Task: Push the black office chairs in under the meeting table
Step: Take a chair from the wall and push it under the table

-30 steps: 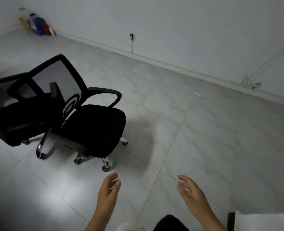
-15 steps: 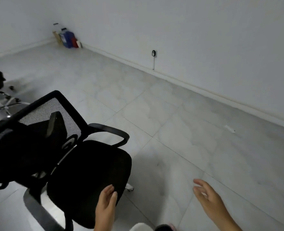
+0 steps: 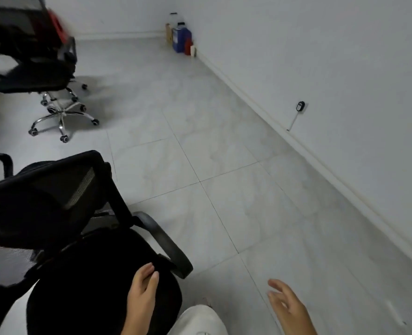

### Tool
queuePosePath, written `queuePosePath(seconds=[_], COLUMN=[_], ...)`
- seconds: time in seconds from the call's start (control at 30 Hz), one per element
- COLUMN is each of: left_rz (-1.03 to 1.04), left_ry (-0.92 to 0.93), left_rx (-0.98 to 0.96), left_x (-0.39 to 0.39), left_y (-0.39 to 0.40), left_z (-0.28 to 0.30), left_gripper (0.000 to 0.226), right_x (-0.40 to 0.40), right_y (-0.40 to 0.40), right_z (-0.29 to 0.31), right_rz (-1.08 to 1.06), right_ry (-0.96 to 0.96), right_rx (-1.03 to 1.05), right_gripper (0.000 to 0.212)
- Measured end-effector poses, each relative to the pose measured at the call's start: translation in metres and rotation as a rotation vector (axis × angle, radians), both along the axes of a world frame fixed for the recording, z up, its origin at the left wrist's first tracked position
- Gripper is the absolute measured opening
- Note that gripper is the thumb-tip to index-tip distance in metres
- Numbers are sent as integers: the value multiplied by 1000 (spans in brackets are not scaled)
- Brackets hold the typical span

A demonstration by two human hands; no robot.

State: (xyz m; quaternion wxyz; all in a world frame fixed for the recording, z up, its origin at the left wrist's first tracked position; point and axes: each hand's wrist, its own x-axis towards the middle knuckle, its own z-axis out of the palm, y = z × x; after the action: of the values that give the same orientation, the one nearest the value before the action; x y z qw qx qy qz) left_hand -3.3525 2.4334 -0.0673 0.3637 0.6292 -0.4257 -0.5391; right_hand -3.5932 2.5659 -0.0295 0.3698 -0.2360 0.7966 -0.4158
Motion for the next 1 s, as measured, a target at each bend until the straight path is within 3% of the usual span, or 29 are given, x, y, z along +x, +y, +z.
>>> queuePosePath(seconds=[0.17, 0.3, 0.53, 0.63, 0.8, 1.0], left_rz=[-38, 6, 546, 781, 1074, 1305], left_ry=[83, 69, 5, -42, -110, -136], left_rx=[-93, -104, -12, 16, 12, 80], left_x=[-78, -121, -157, -168, -169, -133], left_y=[-97, -151, -196, -206, -223, -246], left_z=[39, 38, 21, 24, 30, 33], left_gripper=[24, 22, 20, 21, 20, 24], right_x=[-76, -115, -156, -157, -111, -40], right_y=[-127, -213, -360, -434, -532, -566], right_z=[30, 21, 5, 19, 34, 20], right_rz=[191, 289, 643, 853, 1191, 1318], right_ry=[47, 30, -99, -68, -28, -88], right_rx=[-60, -44, 32, -7, -108, -90], right_gripper=[22, 21, 22, 20, 18, 20])
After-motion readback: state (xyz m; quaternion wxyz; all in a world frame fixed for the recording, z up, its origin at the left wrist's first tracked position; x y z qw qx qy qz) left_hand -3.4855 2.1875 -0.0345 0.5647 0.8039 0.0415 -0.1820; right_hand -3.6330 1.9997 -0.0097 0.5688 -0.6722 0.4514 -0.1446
